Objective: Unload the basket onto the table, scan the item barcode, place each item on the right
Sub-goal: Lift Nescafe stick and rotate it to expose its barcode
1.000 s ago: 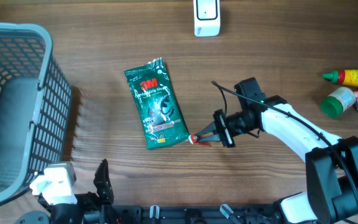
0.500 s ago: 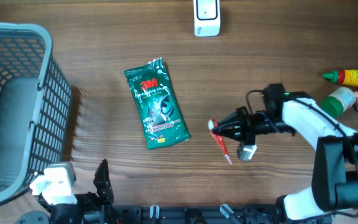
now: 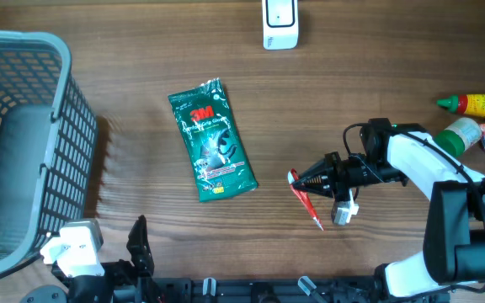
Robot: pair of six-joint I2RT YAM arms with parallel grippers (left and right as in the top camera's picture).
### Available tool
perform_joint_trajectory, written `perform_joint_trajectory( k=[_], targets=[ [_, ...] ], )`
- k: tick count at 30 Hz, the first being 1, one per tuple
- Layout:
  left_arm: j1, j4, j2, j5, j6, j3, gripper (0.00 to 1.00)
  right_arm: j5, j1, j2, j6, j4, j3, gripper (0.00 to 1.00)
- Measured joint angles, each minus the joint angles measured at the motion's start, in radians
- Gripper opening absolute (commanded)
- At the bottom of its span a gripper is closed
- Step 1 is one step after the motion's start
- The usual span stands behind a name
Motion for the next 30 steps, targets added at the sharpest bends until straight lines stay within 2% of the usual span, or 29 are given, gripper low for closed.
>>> perform_joint_trajectory(
  k=[11,21,23,26,30],
  targets=[
    [0.000,0.000,0.000,0.000,0.000,0.000,1.00,0.025,0.000,0.000,-0.016,0.042,0.000,0.04],
    [0.000,0.000,0.000,0.000,0.000,0.000,1.00,0.025,0.000,0.000,-0.222,0.071,0.000,0.04],
    [0.000,0.000,0.000,0.000,0.000,0.000,1.00,0.020,0.000,0.000,-0.286,0.095,0.000,0.04],
    [0.000,0.000,0.000,0.000,0.000,0.000,1.00,-0.044,0.000,0.000,-0.535,0.260,0.000,0.05],
    [0.000,0.000,0.000,0.000,0.000,0.000,1.00,-0.083,0.014,0.000,-0.730,0.293,0.016,0.05]
  ],
)
